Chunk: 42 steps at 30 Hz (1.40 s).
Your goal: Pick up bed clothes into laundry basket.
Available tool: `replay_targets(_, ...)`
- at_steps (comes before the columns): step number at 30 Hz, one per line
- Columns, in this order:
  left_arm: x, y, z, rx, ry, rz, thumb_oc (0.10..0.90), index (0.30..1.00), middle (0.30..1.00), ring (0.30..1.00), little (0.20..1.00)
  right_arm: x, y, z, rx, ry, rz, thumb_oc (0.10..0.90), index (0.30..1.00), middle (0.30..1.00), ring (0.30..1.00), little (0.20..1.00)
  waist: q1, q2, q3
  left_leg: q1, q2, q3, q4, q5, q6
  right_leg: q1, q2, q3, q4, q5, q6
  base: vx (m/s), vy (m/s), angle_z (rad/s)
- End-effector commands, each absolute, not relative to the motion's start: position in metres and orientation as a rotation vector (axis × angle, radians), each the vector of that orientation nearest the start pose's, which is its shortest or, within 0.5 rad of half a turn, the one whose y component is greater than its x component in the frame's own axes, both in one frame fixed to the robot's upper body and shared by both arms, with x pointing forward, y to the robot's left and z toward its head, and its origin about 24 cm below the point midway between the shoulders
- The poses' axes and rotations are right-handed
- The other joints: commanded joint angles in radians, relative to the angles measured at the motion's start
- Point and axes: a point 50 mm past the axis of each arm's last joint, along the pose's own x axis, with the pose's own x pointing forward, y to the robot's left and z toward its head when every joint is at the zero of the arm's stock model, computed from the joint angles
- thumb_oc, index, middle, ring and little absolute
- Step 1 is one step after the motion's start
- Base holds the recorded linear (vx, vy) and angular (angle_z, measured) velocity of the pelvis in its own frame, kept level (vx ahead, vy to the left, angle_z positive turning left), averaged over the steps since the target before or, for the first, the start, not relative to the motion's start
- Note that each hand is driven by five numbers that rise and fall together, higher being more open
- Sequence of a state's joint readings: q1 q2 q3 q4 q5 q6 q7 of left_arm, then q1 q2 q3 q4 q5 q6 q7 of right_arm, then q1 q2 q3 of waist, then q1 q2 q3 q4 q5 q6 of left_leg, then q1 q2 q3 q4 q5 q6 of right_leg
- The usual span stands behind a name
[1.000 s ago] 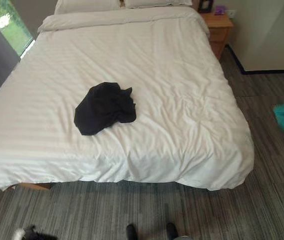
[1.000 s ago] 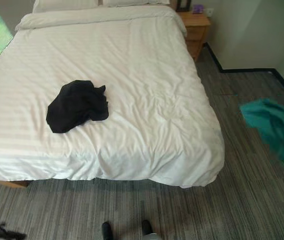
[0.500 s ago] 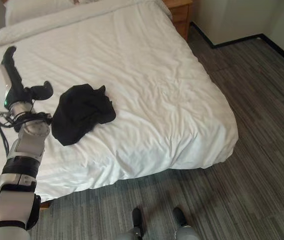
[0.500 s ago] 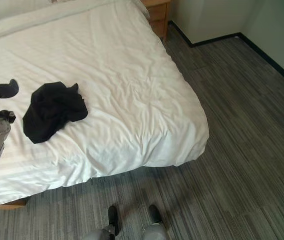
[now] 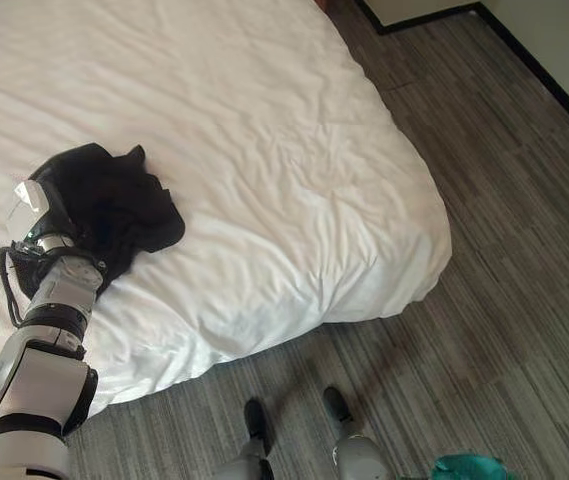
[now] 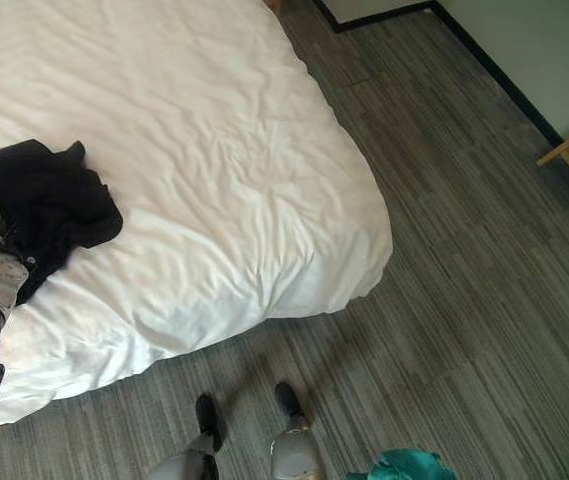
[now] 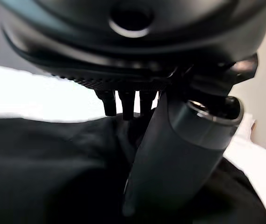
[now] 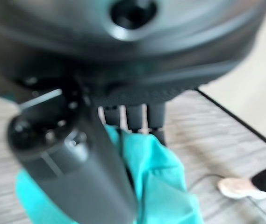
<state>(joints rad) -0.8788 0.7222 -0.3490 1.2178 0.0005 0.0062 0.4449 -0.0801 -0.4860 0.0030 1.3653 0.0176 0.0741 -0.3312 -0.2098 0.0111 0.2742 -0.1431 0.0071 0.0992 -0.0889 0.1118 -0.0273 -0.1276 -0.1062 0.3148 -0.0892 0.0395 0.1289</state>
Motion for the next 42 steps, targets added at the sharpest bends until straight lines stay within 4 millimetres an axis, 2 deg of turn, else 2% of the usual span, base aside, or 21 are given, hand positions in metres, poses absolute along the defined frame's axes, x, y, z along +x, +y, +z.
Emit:
replay_targets(1,0.358,0.347,0.134,0.77,0.218,0.651,0.4,0.3,0.3,0.3,0.3,0.049,-0.387,-0.097,-0.784,1.367,-0.673,0.4,0.3,0.3,0.3,0.3,-0.014,-0.007,-0.064,-0.059,0.012,-0.015,0.002,-0.066,-0.046,-0.015,-0.003,0.014,0.007,0.01,0.068,0.0,0.068,-0.22)
replay_targets(5,0.367,0.33,0.137,0.748,0.178,0.617,0.4,0.3,0.3,0.3,0.3,0.067,-0.392,-0.091,-0.796,1.301,-0.682,0.4,0.3,0.3,0.3,0.3,-0.021,-0.007,-0.05,-0.055,0.005,-0.016,0.002,-0.07,-0.039,-0.016,-0.012,0.01,0.007,0.012,0.073,0.0,0.093,-0.09)
replay_targets(7,0.389,0.296,0.176,0.784,-0.015,0.571,0.4,0.3,0.3,0.3,0.3,0.138,-0.37,-0.085,-0.863,1.11,-0.592,0.4,0.3,0.3,0.3,0.3,0.024,-0.008,-0.046,-0.046,-0.001,-0.03,0.002,-0.07,-0.035,-0.015,-0.016,-0.001,0.004,0.013,0.082,-0.04,0.04,-0.01)
replay_targets(8,0.389,0.297,0.176,0.783,-0.016,0.572,0.4,0.3,0.3,0.3,0.3,0.138,-0.37,-0.085,-0.862,1.109,-0.592,0.4,0.3,0.3,0.3,0.3,0.025,-0.008,-0.045,-0.045,-0.001,-0.029,0.002,-0.07,-0.035,-0.015,-0.016,0.0,0.004,0.012,0.083,-0.03,0.019,-0.07)
replay_targets(11,0.393,0.271,0.238,0.651,-0.327,0.551,0.4,0.3,0.3,0.3,0.3,0.153,-0.38,-0.07,-0.893,1.05,-0.619,0.4,0.3,0.3,0.3,0.3,0.051,-0.022,-0.049,-0.024,-0.005,-0.024,0.002,-0.08,-0.034,-0.01,-0.026,-0.019,0.002,0.024,0.099,-0.04,0.008,-0.05)
replay_targets(14,0.366,0.227,0.295,0.55,-0.724,0.446,0.4,0.3,0.3,0.3,0.3,0.162,-0.392,-0.055,-0.909,0.985,-0.676,0.4,0.3,0.3,0.3,0.3,0.07,-0.045,-0.046,-0.012,0.004,-0.03,0.002,-0.074,-0.035,0.01,-0.023,-0.057,0.017,0.027,0.097,-0.09,-0.063,0.12)
replay_targets(15,0.366,0.227,0.295,0.55,-0.724,0.446,0.4,0.3,0.3,0.3,0.3,0.162,-0.392,-0.055,-0.909,0.985,-0.676,0.4,0.3,0.3,0.3,0.3,0.07,-0.044,-0.047,-0.014,0.005,-0.03,0.002,-0.073,-0.035,0.008,-0.022,-0.057,0.017,0.028,0.097,-0.13,-0.087,0.09)
replay_targets(17,0.334,0.21,0.316,0.47,-0.945,0.372,0.4,0.3,0.3,0.3,0.3,0.176,-0.411,-0.028,-0.922,0.897,-0.75,0.4,0.3,0.3,0.3,0.3,0.103,-0.053,-0.048,-0.01,0.037,-0.026,0.002,-0.059,-0.038,0.042,0.006,-0.105,0.15,-0.052,0.073,-0.19,-0.122,0.06)
replay_targets(20,0.293,0.209,0.321,0.461,-1.125,0.375,0.4,0.3,0.3,0.3,0.3,0.185,-0.426,-0.002,-0.946,0.802,-0.813,0.4,0.3,0.3,0.3,0.3,0.178,-0.056,-0.076,-0.024,0.105,0.014,0.002,-0.03,-0.057,0.11,-0.056,-0.235,0.254,-0.076,0.052,-0.23,-0.172,-0.18)
replay_targets(22,0.268,0.224,0.299,0.452,-1.152,0.464,0.4,0.3,0.3,0.3,0.3,0.188,-0.435,0.013,-0.989,0.761,-0.847,0.4,0.3,0.3,0.3,0.3,0.241,-0.081,-0.119,-0.022,0.149,0.056,0.002,-0.007,-0.074,0.186,-0.154,-0.314,0.318,0.0,0.057,-0.29,-0.211,-0.51)
replay_targets(23,0.266,0.226,0.296,0.453,-1.146,0.467,0.4,0.3,0.3,0.3,0.3,0.187,-0.435,0.013,-0.998,0.763,-0.843,0.4,0.3,0.3,0.3,0.3,0.24,-0.08,-0.123,-0.017,0.146,0.061,0.002,-0.009,-0.074,0.19,-0.157,-0.311,0.314,0.002,0.059,-0.41,-0.317,-0.8)
replay_targets(24,0.251,0.233,0.272,0.425,-1.106,0.494,0.4,0.3,0.3,0.3,0.3,0.193,-0.427,0.012,-1.022,0.725,-0.822,0.4,0.3,0.3,0.3,0.3,0.277,-0.09,-0.14,-0.019,0.186,0.097,0.002,0.015,-0.088,0.223,-0.239,-0.386,0.313,0.085,0.074,-0.23,-0.173,-0.64)
replay_targets(25,0.249,0.234,0.27,0.427,-1.1,0.496,0.4,0.3,0.3,0.3,0.3,0.192,-0.427,0.011,-1.03,0.727,-0.817,0.4,0.3,0.3,0.3,0.3,0.276,-0.09,-0.143,-0.013,0.183,0.102,0.002,0.013,-0.088,0.23,-0.241,-0.385,0.305,0.09,0.076,-0.4,-0.293,-0.67)
replay_targets(27,0.238,0.245,0.217,0.396,-0.89,0.504,0.4,0.3,0.3,0.3,0.3,0.202,-0.406,0.004,-1.067,0.649,-0.767,0.4,0.3,0.3,0.3,0.3,0.307,-0.097,-0.159,-0.017,0.252,0.174,0.016,0.052,-0.117,0.299,-0.33,-0.481,0.215,0.154,0.111,-0.44,-0.269,-0.75)
replay_targets(28,0.237,0.245,0.216,0.397,-0.886,0.502,0.4,0.3,0.3,0.3,0.3,0.201,-0.405,0.003,-1.072,0.653,-0.764,0.4,0.3,0.3,0.3,0.3,0.309,-0.097,-0.162,-0.013,0.251,0.177,0.014,0.052,-0.118,0.304,-0.33,-0.481,0.207,0.158,0.112,-0.39,-0.223,-0.69)
replay_targets(31,0.242,0.234,0.159,0.368,-0.63,0.415,0.4,0.3,0.3,0.3,0.3,0.214,-0.385,0.015,-1.1,0.477,-0.724,0.4,0.3,0.3,0.3,0.3,0.298,-0.076,-0.148,-0.026,0.305,0.207,0.017,0.105,-0.142,0.316,-0.259,-0.477,0.136,-0.034,0.13,-0.4,-0.224,-0.41)
replay_targets(33,0.247,0.218,0.132,0.382,-0.513,0.327,0.4,0.3,0.3,0.3,0.3,0.227,-0.374,0.038,-1.156,0.31,-0.718,0.4,0.3,0.3,0.3,0.3,0.288,-0.042,-0.128,-0.049,0.363,0.178,0.011,0.136,-0.163,0.315,-0.179,-0.449,0.094,-0.168,0.087,-0.44,-0.397,-0.63)
replay_targets(34,0.245,0.226,0.127,0.358,-0.475,0.381,0.4,0.3,0.3,0.3,0.3,0.202,-0.386,0.088,-1.135,0.097,-0.796,0.4,0.3,0.3,0.3,0.3,0.206,-0.043,-0.108,-0.043,0.417,0.184,0.02,0.149,-0.178,0.299,-0.13,-0.414,0.089,-0.208,0.066,-0.44,-0.551,-0.94)
replay_targets(36,0.257,0.216,0.113,0.393,-0.405,0.368,0.4,0.3,0.3,0.3,0.3,0.2,-0.36,0.094,-1.107,-0.007,-0.768,0.4,0.3,0.3,0.3,0.3,0.183,-0.028,-0.078,0.009,0.415,0.107,0.05,0.145,-0.174,0.235,-0.072,-0.35,0.136,-0.206,0.028,-0.34,-0.427,-1.04)
replay_targets(38,0.268,0.197,0.112,0.422,-0.415,0.3,0.4,0.3,0.3,0.3,0.3,0.212,-0.334,0.108,-1.095,-0.162,-0.717,0.4,0.3,0.3,0.3,0.3,0.164,-0.038,-0.058,0.057,0.319,-0.062,0.167,0.016,-0.127,0.197,-0.035,-0.292,0.152,-0.171,0.0,-0.26,-0.334,-1.41)
replay_targets(42,0.278,0.179,0.114,0.5,-0.443,0.239,0.4,0.3,0.3,0.3,0.3,0.221,-0.314,0.119,-1.098,-0.269,-0.65,0.4,0.3,0.3,0.3,0.3,0.108,-0.04,-0.058,0.077,0.267,-0.108,0.376,-0.048,-0.085,0.197,0.002,-0.195,0.088,-0.112,-0.023,-0.09,-0.238,-1.46)
